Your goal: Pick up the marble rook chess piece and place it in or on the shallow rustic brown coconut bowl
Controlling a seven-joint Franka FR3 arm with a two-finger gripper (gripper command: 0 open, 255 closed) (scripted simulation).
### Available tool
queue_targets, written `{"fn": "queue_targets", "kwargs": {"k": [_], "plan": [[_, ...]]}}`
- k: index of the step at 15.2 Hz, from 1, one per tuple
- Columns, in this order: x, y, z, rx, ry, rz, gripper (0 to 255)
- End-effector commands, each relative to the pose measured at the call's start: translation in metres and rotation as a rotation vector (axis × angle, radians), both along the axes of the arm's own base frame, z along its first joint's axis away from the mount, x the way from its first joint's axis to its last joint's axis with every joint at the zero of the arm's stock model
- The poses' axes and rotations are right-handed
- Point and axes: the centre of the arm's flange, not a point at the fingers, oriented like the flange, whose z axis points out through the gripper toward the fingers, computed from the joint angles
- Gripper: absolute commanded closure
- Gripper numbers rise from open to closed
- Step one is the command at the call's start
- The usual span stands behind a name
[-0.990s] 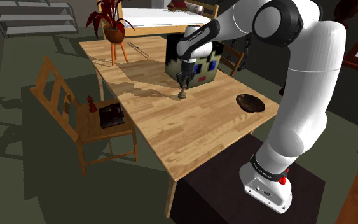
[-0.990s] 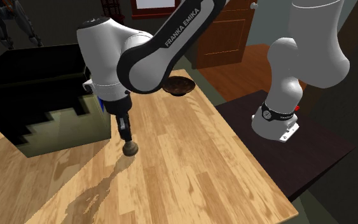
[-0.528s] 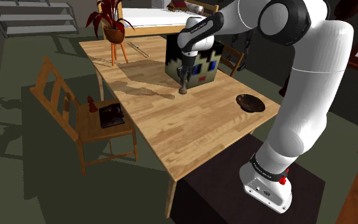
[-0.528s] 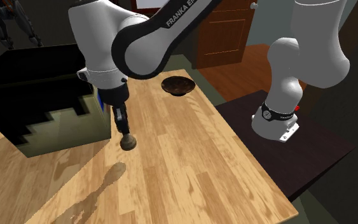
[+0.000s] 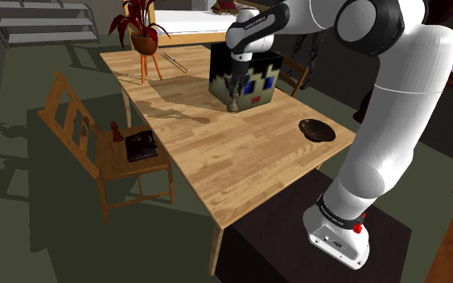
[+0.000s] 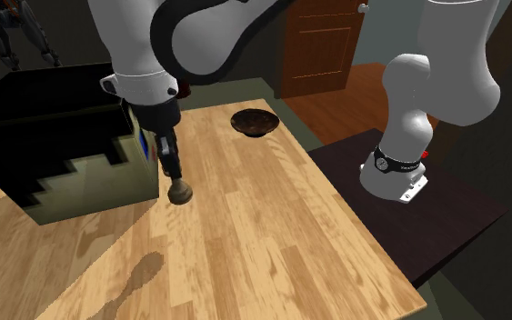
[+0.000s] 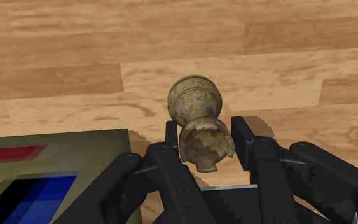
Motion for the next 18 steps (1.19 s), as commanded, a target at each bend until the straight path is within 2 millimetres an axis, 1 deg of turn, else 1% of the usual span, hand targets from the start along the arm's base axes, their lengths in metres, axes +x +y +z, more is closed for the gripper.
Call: {"fn": "queue_targets", "kwargs": {"k": [1,5,6,18], "plan": [[-0.001,-0.001,0.011,0.0,0.0,0.0,255],[-0.001,-0.001,0.032,0.0,0.0,0.0,255],[-0.001,-0.001,0.032,0.0,0.0,0.0,255],[-0.123,-0.101,0.049,0.0,0.0,0.0,255]]}}
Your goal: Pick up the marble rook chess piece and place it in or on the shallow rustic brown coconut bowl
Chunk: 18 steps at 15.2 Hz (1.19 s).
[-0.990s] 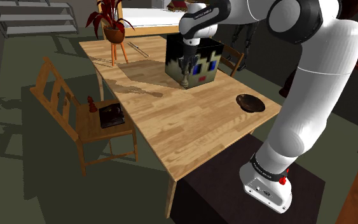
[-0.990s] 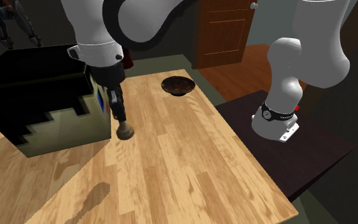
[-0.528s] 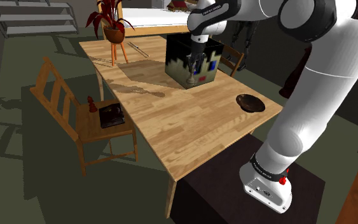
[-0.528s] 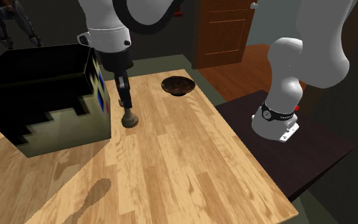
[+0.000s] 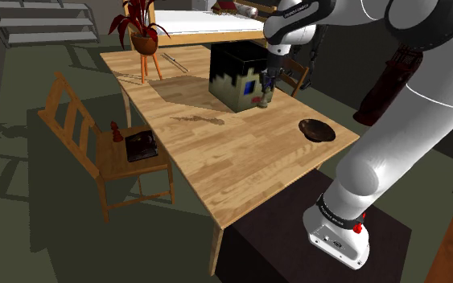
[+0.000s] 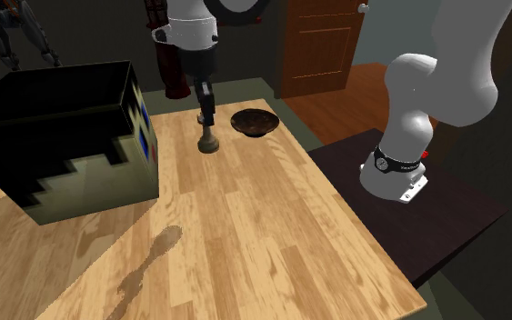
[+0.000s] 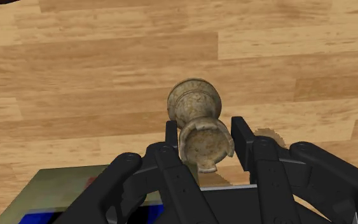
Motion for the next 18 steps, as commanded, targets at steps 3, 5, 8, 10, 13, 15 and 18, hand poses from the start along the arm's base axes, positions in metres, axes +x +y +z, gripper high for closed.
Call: {"fn": "queue_targets", "kwargs": {"k": [3,5,8,10,13,15,18], "plan": [[-0.041,-0.033,0.007,0.0,0.0,0.001,255],[-0.061,-0.05,0.009,0.0,0.0,0.001,255],[-0.091,-0.075,0.014,0.0,0.0,0.001,255],[-0.112,-0.092,0.017,0.0,0.0,0.001,255],[-0.142,-0.116,0.021,0.0,0.0,0.001,255],[-0.163,-0.133,0.024,0.0,0.0,0.001,255],[-0.193,-0.158,0.028,0.0,0.0,0.001,255]]}}
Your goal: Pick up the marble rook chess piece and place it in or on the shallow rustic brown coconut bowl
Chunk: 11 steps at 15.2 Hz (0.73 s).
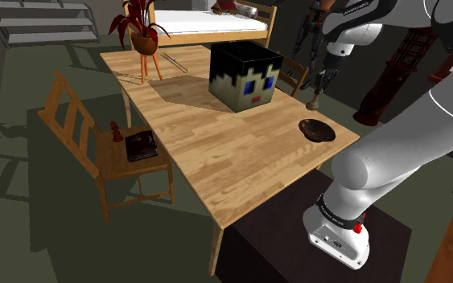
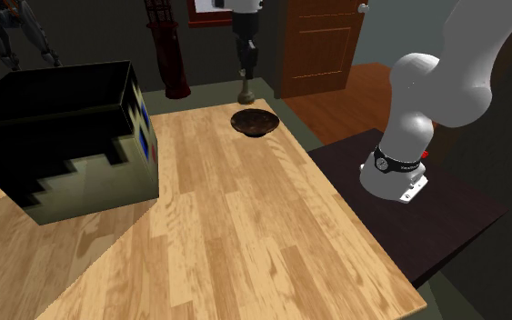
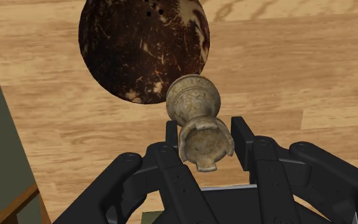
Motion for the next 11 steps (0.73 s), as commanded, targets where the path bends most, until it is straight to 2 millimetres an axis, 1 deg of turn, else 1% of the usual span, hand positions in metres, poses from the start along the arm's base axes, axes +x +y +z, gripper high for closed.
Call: {"fn": "queue_targets", "kwargs": {"k": [1,3,4,11], "plan": [[-0.021,-0.018,0.0,0.0,0.001,0.002,255],[-0.042,-0.035,0.003,0.0,0.001,0.002,255],[-0.061,-0.051,0.006,0.0,0.001,0.002,255],[-0.061,-0.051,-0.031,0.0,0.001,0.002,255]]}}
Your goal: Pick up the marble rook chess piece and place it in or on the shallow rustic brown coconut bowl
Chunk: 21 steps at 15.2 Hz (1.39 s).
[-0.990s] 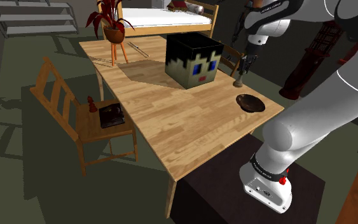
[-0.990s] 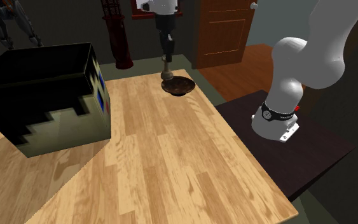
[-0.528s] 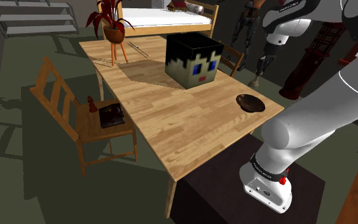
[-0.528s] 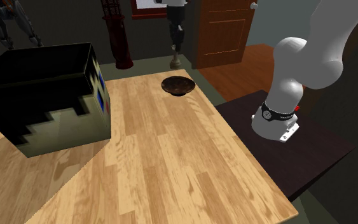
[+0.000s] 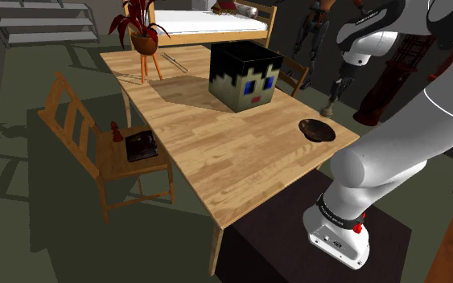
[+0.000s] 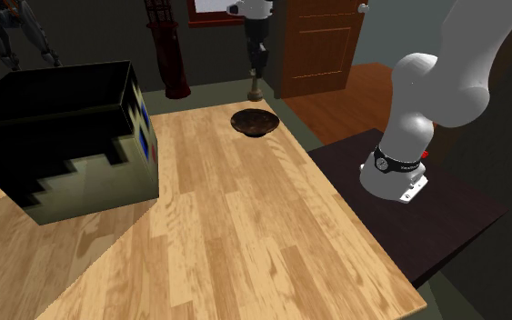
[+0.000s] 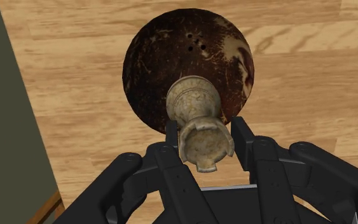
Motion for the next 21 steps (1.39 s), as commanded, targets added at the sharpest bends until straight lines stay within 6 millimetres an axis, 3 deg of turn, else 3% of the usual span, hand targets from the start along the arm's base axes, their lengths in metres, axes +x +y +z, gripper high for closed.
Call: {"fn": "queue_targets", "kwargs": {"k": [1,15,21], "plan": [[0.0,0.001,-0.01,0.0,0.0,0.0,255],[0.0,0.001,-0.084,0.0,0.0,0.0,255],[0.0,0.001,-0.088,0.0,0.0,0.0,255]]}}
